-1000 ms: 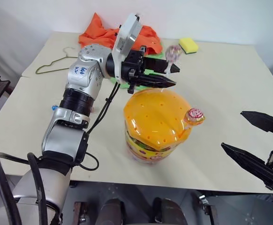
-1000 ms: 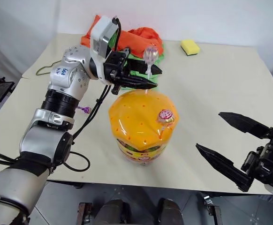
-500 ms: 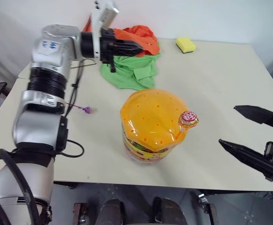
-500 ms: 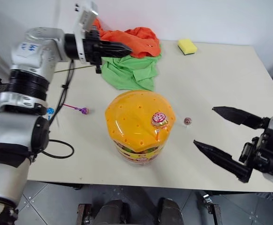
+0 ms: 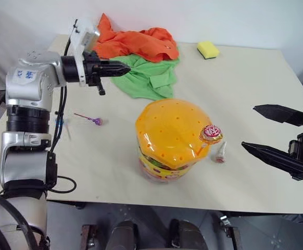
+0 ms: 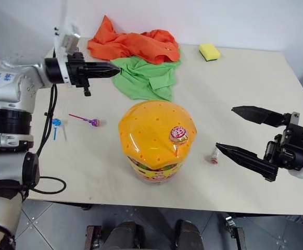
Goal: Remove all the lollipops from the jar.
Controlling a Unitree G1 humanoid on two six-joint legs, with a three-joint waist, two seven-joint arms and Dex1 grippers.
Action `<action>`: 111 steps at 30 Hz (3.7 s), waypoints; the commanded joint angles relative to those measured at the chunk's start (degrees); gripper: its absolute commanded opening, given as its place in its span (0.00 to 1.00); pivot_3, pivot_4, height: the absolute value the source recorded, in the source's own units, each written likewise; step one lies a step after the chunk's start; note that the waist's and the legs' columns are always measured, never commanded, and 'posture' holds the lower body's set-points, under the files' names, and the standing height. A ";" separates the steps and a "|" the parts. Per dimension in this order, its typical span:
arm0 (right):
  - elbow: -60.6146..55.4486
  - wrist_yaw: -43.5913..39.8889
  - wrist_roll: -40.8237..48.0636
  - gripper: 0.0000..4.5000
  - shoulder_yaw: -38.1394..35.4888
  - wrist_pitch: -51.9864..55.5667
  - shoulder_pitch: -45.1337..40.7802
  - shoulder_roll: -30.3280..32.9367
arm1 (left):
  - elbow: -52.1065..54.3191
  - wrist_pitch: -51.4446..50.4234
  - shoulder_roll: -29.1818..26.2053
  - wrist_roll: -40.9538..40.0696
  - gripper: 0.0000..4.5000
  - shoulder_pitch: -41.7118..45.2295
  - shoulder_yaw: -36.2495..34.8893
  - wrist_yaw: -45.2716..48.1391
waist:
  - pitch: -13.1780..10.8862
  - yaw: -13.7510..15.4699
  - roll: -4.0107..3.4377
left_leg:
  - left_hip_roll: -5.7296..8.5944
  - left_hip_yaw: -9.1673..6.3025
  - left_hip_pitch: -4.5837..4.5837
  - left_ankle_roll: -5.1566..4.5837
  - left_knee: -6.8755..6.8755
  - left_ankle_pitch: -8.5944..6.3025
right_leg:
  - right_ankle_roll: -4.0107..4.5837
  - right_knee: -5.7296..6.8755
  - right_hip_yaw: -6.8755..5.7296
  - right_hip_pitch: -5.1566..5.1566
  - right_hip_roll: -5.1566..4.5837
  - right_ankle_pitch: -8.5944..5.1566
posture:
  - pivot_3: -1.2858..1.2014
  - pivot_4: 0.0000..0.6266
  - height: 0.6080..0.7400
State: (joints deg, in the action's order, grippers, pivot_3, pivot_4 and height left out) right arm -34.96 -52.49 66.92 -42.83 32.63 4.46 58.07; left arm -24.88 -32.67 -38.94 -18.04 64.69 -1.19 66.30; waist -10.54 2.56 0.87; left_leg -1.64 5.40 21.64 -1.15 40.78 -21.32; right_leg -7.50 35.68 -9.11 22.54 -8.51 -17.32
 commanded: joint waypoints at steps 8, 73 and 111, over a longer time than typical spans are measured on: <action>-2.84 -0.20 1.73 1.00 -3.72 3.62 0.52 1.02 | 5.48 0.39 -3.25 -2.36 0.01 -5.38 -2.32 2.22 | 0.00 0.63 0.00 | 0.02 -0.02 0.02 -0.02 0.13 -0.02 | -0.03 0.00 0.00 -0.06 -0.01 0.02 | 0.52 0.24 1.00; -6.50 10.79 7.46 0.01 23.83 3.61 -27.66 3.77 | 16.51 9.90 -5.68 -25.31 1.00 -22.74 -12.03 21.17 | -0.01 -1.09 0.02 | -0.04 -0.07 0.02 0.04 0.14 -0.06 | -0.03 0.00 0.01 -0.03 -0.01 0.02 | 0.52 0.24 1.00; 53.23 12.01 -38.19 0.22 39.83 23.82 -34.89 4.41 | 23.98 7.70 -4.74 -22.57 1.00 -35.31 -10.80 12.98 | -0.17 -1.26 -0.53 | -0.05 0.03 0.33 0.03 0.15 -0.07 | -0.02 -0.01 -0.01 0.25 -0.03 0.01 | 0.52 0.24 1.00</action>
State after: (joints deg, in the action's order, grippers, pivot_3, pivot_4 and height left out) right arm 20.20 -39.67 28.45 0.26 55.33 -31.02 61.19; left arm -3.34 -24.37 -43.40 -38.95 29.95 -10.31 79.76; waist -10.71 1.30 0.34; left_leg -1.71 5.40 22.00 -1.12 40.93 -21.39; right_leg -7.53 35.66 -9.15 22.78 -8.54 -17.31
